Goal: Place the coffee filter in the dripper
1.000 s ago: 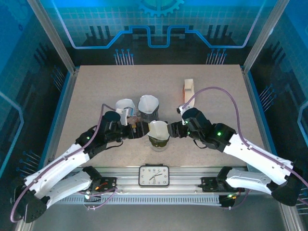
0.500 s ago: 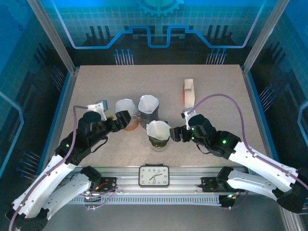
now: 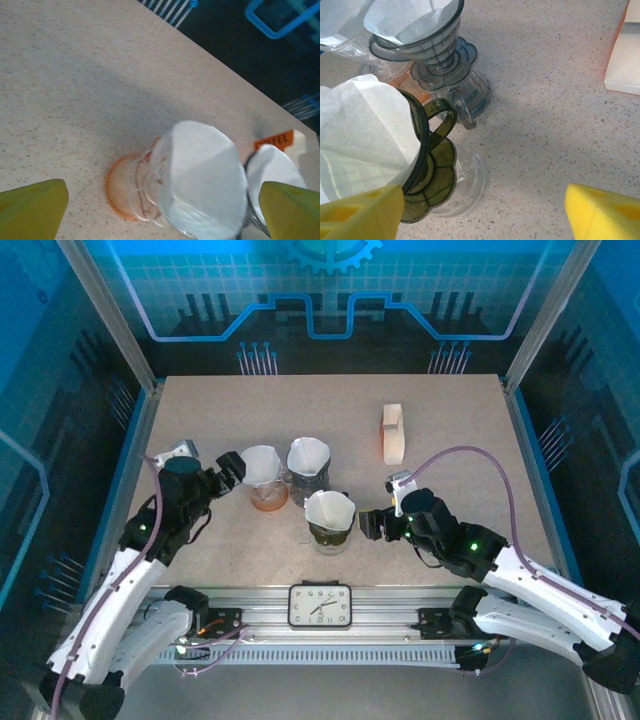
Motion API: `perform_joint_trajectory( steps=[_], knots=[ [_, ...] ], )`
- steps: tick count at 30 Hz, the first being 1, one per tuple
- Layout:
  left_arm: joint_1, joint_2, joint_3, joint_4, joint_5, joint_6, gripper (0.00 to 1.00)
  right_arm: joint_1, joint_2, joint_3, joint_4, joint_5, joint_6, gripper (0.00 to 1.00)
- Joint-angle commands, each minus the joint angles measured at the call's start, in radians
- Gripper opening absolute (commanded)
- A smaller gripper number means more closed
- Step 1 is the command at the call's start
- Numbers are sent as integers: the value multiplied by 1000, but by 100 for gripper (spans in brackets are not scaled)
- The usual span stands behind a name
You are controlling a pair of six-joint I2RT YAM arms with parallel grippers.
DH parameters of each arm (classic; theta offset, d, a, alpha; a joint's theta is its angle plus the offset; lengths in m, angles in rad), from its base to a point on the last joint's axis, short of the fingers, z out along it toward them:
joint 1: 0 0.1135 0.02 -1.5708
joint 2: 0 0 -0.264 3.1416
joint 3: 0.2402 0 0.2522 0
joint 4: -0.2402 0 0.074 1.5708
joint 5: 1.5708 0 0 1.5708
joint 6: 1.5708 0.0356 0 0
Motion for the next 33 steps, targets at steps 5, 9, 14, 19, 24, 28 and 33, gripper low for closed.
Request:
perform_joint_trajectory(
  steps=[5, 9, 14, 19, 24, 28, 33],
  knots=[
    [101, 76, -71, 178, 11, -112, 99, -9, -42, -34, 51, 23, -2, 85],
    [132, 109, -138, 313, -19, -112, 99, -15, -53, -38, 48, 40, -5, 87],
    [206, 184, -133, 379, -164, 28, 99, -17, -72, -37, 37, 87, -14, 100],
    [292, 326, -153, 540, -122, 246, 99, -21, -93, -49, 60, 87, -23, 100],
    [299, 449, -213, 701, -59, 503, 99, -29, -93, -61, 70, 87, -23, 100],
    [299, 463, -370, 973, 22, 541, 99, -39, -96, -65, 73, 89, -22, 100],
    [289, 516, -398, 1025, 105, 595, 99, -50, -104, -72, 85, 88, -28, 100]
  ],
)
